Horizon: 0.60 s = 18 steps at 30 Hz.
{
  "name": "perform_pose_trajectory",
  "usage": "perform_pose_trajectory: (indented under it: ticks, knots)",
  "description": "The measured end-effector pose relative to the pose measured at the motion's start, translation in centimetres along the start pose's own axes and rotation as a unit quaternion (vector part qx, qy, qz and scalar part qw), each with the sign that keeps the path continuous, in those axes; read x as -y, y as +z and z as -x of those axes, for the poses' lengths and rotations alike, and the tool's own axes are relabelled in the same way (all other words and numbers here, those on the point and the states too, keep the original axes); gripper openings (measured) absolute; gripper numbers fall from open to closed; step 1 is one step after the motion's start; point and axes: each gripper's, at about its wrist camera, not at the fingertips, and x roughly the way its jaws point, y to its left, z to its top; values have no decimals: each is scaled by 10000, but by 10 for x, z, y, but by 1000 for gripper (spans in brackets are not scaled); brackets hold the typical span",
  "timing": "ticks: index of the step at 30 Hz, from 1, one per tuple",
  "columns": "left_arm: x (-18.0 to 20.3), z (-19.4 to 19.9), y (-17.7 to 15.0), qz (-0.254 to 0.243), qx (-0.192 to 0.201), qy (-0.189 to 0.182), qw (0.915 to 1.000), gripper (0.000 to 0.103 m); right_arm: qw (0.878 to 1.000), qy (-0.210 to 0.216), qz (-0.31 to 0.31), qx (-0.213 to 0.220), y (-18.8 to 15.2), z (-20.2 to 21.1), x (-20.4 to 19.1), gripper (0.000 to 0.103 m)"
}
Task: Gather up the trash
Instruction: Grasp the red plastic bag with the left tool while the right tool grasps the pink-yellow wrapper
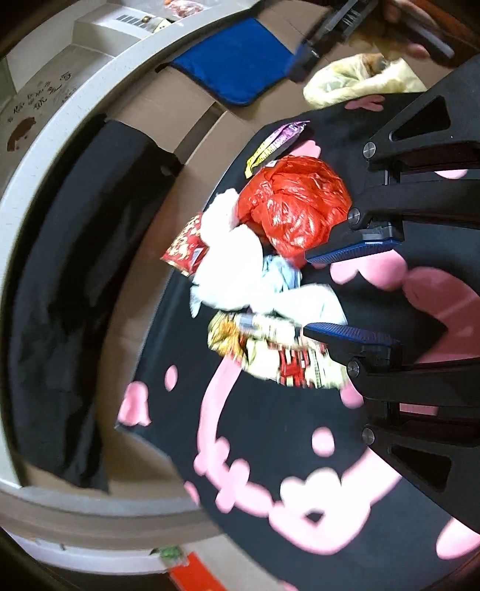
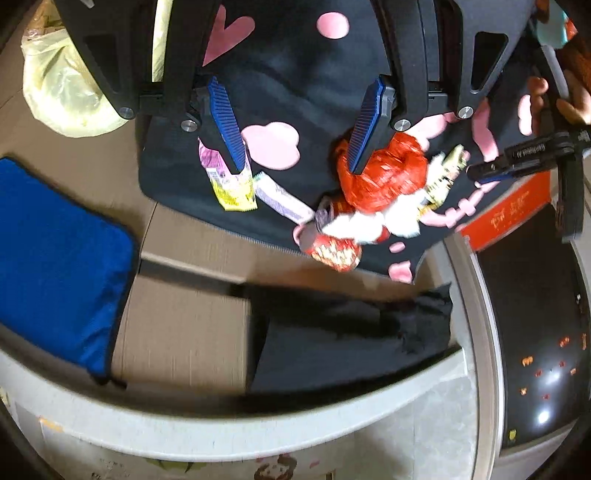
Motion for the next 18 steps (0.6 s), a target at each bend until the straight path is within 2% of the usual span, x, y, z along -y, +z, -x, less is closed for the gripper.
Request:
perform_pose_trajectory:
  ticks: [3, 10, 15, 18]
  knots:
    - [11, -12, 6, -41, -120, -124, 9998, 35, 9999, 9, 15, -154, -7, -17, 9, 55]
    - [42, -15, 26, -42, -90, -356, 9993, 35, 9992, -214, 88, -314, -10, -45, 37, 55]
    - [62, -7, 34, -523, 73, -160, 9985, 35, 9981, -195, -257, -519, 2, -78, 62, 55]
    - [61, -8, 33, -664, 32, -173, 9976, 35, 9964, -188, -462, -688, 10, -103, 73, 55]
